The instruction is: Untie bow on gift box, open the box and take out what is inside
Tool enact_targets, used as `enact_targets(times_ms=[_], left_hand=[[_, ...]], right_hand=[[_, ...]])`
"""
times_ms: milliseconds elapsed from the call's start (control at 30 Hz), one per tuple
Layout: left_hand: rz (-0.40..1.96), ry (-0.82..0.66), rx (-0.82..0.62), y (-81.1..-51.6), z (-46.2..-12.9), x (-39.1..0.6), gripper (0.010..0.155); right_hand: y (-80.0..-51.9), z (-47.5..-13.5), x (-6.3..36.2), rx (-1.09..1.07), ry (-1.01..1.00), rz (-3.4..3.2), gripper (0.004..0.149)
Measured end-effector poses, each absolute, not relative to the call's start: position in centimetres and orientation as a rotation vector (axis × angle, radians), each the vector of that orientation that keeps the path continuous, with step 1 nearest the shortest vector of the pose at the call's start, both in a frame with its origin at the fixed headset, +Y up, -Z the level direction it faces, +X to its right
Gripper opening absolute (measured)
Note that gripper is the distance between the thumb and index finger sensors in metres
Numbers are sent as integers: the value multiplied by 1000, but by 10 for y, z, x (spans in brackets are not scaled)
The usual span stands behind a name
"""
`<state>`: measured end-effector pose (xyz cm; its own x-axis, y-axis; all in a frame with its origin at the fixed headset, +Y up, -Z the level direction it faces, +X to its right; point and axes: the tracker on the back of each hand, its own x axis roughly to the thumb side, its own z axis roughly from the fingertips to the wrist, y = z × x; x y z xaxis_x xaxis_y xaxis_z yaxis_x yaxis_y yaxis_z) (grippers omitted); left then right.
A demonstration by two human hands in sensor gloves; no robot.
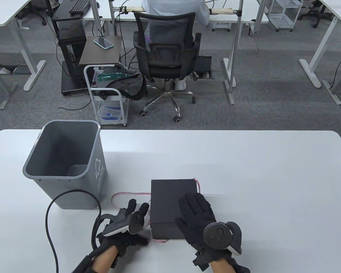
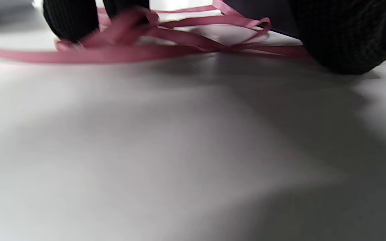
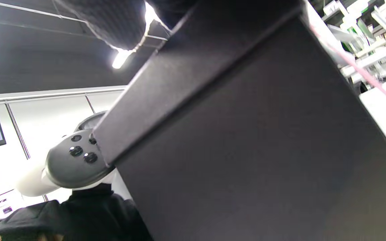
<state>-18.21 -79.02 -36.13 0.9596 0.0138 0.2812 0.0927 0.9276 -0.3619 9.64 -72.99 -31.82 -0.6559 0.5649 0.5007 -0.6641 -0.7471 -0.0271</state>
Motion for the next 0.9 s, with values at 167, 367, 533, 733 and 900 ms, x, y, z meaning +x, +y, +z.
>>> enact_targets(times_ms=[167, 367, 533, 733, 900], left_hand=[[-75, -274, -401, -797, -361, -176, 101], [-66, -248, -471, -798, -365, -173, 100], [-81, -243, -520, -798, -369, -169, 95], [-51, -203, -289, -792, -356, -166, 60], [-28, -139, -221, -789, -352, -177, 39]], right_hand=[[-735, -321, 97, 599, -188, 2350, 69], [-737, -320, 97, 587, -168, 2363, 69], [-738, -320, 98, 582, -172, 2362, 68], [-738, -320, 98, 578, -174, 2371, 68], [-739, -318, 99, 578, -186, 2377, 68]])
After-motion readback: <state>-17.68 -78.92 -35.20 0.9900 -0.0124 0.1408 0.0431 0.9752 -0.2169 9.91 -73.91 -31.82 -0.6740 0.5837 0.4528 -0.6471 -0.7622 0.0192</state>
